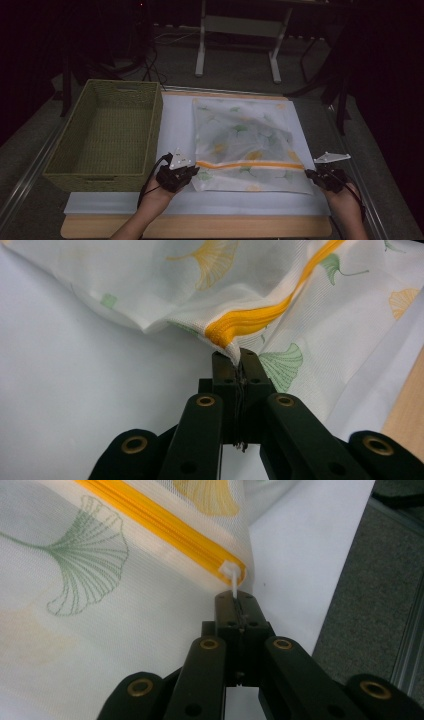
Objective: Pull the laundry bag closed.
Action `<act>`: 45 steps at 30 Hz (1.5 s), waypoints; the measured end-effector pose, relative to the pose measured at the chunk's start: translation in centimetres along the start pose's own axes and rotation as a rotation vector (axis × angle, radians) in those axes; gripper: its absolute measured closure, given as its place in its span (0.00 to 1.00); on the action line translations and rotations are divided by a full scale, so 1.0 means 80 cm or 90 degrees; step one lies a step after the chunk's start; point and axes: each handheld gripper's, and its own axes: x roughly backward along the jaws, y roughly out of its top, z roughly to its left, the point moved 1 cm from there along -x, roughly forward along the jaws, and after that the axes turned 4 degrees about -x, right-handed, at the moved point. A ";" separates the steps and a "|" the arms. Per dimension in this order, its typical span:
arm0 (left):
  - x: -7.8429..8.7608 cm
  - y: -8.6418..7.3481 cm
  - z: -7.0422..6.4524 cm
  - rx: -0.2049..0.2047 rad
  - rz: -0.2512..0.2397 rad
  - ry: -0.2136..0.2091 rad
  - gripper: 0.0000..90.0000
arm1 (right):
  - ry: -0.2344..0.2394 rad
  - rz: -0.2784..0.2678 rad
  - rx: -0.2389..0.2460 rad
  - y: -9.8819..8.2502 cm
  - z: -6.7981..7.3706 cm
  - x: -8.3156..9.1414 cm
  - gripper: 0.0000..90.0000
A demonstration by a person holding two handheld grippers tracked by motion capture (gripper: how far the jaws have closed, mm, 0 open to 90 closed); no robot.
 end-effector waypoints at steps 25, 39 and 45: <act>0.026 0.003 -0.002 -0.018 -0.127 -0.094 0.14 | 0.086 -0.219 -0.011 0.033 0.058 0.038 0.17; 0.037 -0.018 -0.002 -0.030 -0.134 -0.088 0.11 | 0.066 -0.306 -0.021 0.026 0.084 0.049 0.16; 0.033 -0.025 0.002 -0.035 -0.138 -0.086 0.11 | 0.065 -0.315 -0.013 0.021 0.091 0.043 0.16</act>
